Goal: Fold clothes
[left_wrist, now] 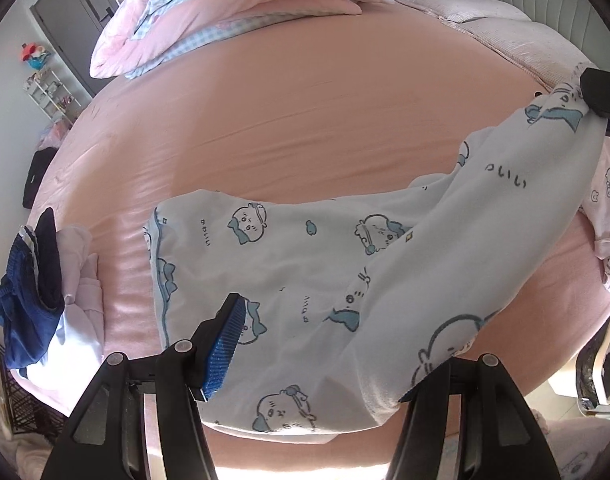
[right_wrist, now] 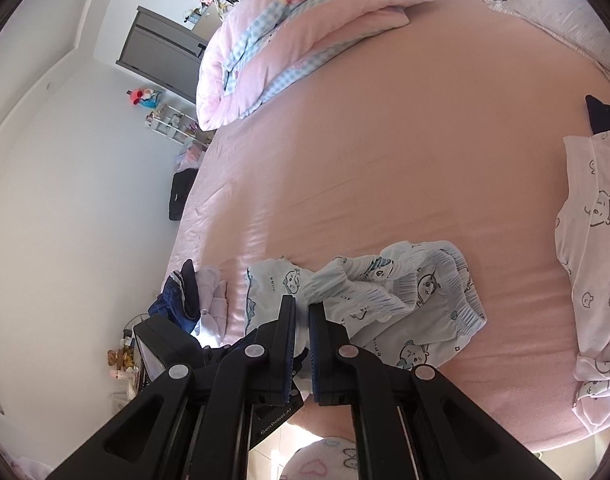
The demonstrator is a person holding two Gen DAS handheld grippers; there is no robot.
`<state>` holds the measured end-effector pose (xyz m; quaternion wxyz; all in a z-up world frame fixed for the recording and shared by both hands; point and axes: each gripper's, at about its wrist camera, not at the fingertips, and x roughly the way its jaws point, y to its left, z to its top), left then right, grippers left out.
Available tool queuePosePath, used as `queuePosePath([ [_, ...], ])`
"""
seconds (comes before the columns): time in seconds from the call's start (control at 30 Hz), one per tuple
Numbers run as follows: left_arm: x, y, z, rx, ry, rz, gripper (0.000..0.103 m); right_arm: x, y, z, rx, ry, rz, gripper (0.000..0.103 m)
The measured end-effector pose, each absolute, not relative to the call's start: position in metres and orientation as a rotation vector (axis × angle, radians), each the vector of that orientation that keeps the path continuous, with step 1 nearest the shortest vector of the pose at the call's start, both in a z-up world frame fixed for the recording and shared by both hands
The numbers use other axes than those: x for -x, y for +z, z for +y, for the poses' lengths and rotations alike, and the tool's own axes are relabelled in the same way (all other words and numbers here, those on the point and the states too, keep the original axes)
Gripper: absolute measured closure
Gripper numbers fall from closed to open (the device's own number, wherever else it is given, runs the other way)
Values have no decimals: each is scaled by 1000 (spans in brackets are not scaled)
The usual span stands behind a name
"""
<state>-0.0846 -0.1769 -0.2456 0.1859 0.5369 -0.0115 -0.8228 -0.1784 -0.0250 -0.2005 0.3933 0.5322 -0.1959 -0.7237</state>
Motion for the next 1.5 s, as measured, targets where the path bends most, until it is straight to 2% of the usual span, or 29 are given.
queuePosePath([
  [0.03, 82, -245, -178, -1501, -2330, -40, 46, 177, -201, -26, -1355, -1839, -496, 99],
  [0.07, 79, -243, -177, -1472, -2360, -55, 57, 176, -201, -28, -1355, -1843, -492, 99],
  [0.1, 77, -239, -174, -1441, -2394, -82, 73, 175, -201, -29, -1356, -1850, -477, 99],
  [0.17, 76, -234, -166, -1399, -2424, -186, 82, 174, -200, -32, -1359, -1860, -453, 99],
  [0.27, 77, -229, -153, -1350, -2432, -359, 89, 175, -198, -34, -1354, -1873, -438, 99],
  [0.33, 78, -227, -150, -1346, -2442, -395, 90, 177, -198, -34, -1348, -1876, -438, 99],
  [0.5, 76, -222, -164, -1376, -2487, -227, 91, 180, -204, -34, -1377, -1882, -430, 99],
  [0.63, 78, -225, -172, -1373, -2491, -194, 93, 176, -212, -32, -1413, -1866, -447, 98],
  [0.7, 78, -226, -175, -1376, -2498, -174, 94, 174, -220, -27, -1452, -1841, -516, 95],
  [0.77, 79, -225, -178, -1387, -2503, -135, 94, 171, -228, -23, -1499, -1816, -584, 80],
  [0.8, 79, -223, -179, -1393, -2505, -113, 94, 167, -228, -21, -1500, -1838, -564, 78],
  [0.9, 78, -220, -180, -1387, -2513, -101, 94, 153, -218, -21, -1453, -1950, -367, 75],
  [0.97, 80, -218, -179, -1389, -2520, -113, 94, 143, -210, -23, -1445, -2015, -187, 65],
  [1.0, 80, -218, -178, -1390, -2523, -119, 94, 138, -206, -24, -1429, -2050, -84, 64],
  [1.23, 87, -214, -176, -1403, -2547, -161, 94, 90, -185, -48, -1133, -2142, 707, 60],
  [1.33, 91, -211, -177, -1403, -2555, -176, 94, 77, -190, -60, -1070, -2090, 861, 60],
  [1.5, 92, -206, -180, -1424, -2568, -162, 94, 65, -204, -80, -1048, -1990, 887, 60],
])
